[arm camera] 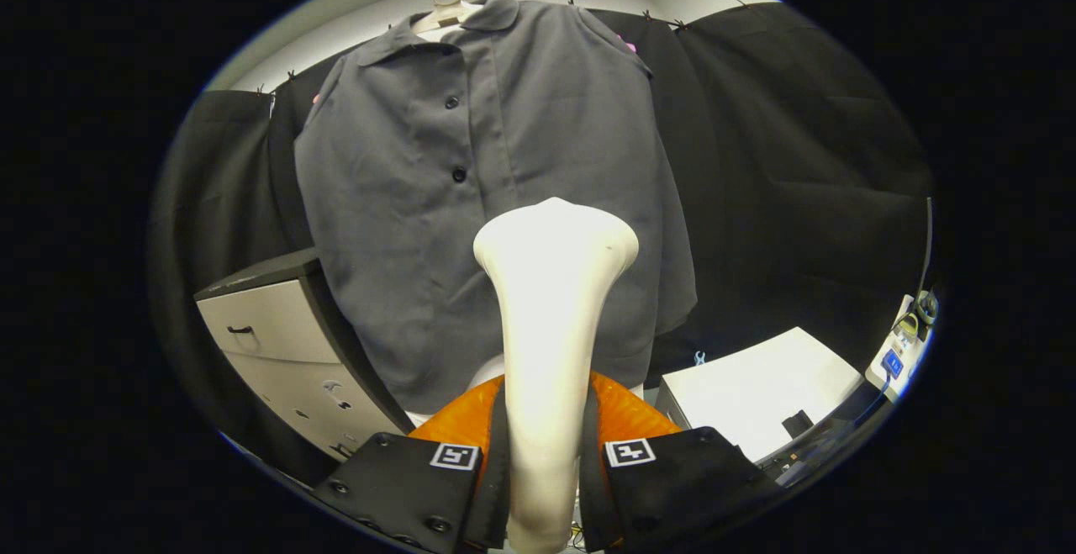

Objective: Iron the clothes twice with a garment steamer, once on the left side and once on the right side.

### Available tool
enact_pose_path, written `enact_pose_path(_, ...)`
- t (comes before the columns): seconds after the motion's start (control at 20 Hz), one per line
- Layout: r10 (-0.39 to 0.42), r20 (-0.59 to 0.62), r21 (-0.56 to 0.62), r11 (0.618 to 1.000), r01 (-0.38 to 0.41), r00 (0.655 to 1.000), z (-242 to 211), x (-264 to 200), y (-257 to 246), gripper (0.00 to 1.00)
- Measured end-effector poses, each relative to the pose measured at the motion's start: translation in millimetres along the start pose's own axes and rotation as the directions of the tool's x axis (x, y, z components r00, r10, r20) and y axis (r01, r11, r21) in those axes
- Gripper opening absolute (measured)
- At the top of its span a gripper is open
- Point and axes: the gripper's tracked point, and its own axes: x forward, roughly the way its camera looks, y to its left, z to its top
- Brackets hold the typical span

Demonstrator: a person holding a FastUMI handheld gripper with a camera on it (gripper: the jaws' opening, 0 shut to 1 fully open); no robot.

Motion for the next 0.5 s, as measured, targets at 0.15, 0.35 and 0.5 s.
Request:
enact_pose_path(0.15, 0.026, 0.063, -0.035, 0.999, -0.024, 0.998, 24, -34, 22, 0.41)
enact_pose_path(0.35, 0.070, 0.120, -0.045, 0.997, -0.065, 0.990, 52, -75, 49, 0.40)
enact_pose_path(0.5, 0.093, 0.161, -0.048, 0.995, -0.086, 0.983, 69, -106, 64, 0.41)
